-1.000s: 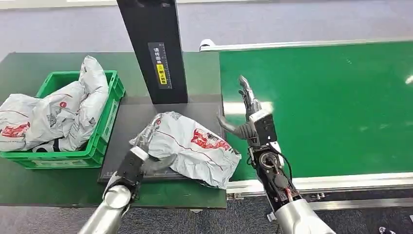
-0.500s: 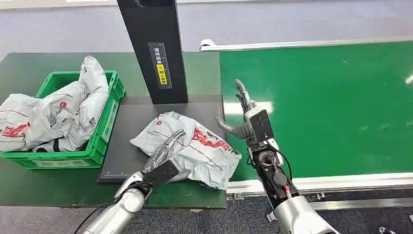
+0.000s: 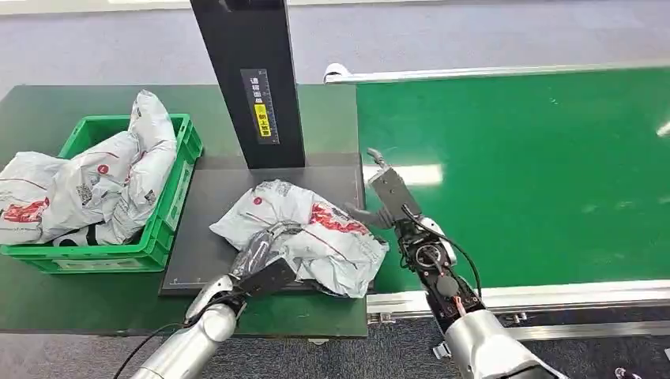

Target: Moved the parcel from conveyor to table for the left to box.

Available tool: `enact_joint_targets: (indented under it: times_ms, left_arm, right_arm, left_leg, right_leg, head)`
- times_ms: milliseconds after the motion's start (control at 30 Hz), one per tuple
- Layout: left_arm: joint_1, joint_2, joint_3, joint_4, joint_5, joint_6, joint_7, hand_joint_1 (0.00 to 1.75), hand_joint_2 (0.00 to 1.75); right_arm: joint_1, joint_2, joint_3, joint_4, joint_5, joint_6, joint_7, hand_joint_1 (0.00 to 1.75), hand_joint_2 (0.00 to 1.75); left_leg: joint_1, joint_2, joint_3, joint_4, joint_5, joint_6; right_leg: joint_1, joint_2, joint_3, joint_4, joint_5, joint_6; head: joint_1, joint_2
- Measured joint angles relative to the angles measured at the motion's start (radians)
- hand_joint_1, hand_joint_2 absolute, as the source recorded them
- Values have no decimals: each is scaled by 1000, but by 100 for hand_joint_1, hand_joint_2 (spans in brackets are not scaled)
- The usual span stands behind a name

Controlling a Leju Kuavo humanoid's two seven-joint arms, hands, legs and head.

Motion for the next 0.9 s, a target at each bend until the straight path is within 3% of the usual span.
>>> enact_joint_targets:
  times_ms: [67,133,200,233,367,600,733,900]
  left_arm:
    - [0,0,3,0,0,2,0,147,175]
    - [0,0,8,0,0,3,0,161,175]
    - [0,0,10,0,0,3,0,157,175]
    - [0,0,11,0,0,7,0,166,175]
    - [3,-6,21,-2,-8,42,-7,175,175]
    - [15,-27,66,-34,39,139,-74,173,175]
    - [32,-35,98,-82,80,233,-151,173,175]
    - [46,-37,114,-123,87,243,-160,173,175]
  right_arm:
    - [-10,0,8,20,5,-2,7,0,175]
    - [-17,0,14,34,6,-3,11,0,175]
    - [-23,0,16,45,11,-3,17,0,175]
    - [-28,0,21,53,24,-3,36,0,175]
    - [-44,-1,39,88,99,13,134,0,175]
    - [-62,-8,83,160,245,82,272,0,175]
    - [-64,-9,104,192,277,97,282,0,175]
    - [-73,-9,112,206,282,103,282,0,175]
  left_leg:
    - [0,0,0,0,0,0]
    - [0,0,0,0,0,0]
    - [0,0,0,0,0,0]
    - [0,0,0,0,0,0]
    - [0,0,0,0,0,0]
    - [0,0,0,0,0,0]
    - [0,0,0,0,0,0]
    - [0,0,0,0,0,0]
  right_leg:
    - [0,0,0,0,0,0]
    - [0,0,0,0,0,0]
    - [0,0,0,0,0,0]
    - [0,0,0,0,0,0]
    - [0,0,0,0,0,0]
    - [0,0,0,0,0,0]
    - [0,0,0,0,0,0]
    - [0,0,0,0,0,0]
  head:
    - [0,0]
    - [0,0]
    - [0,0]
    - [0,0]
    - [0,0]
    - [0,0]
    - [0,0]
    - [0,0]
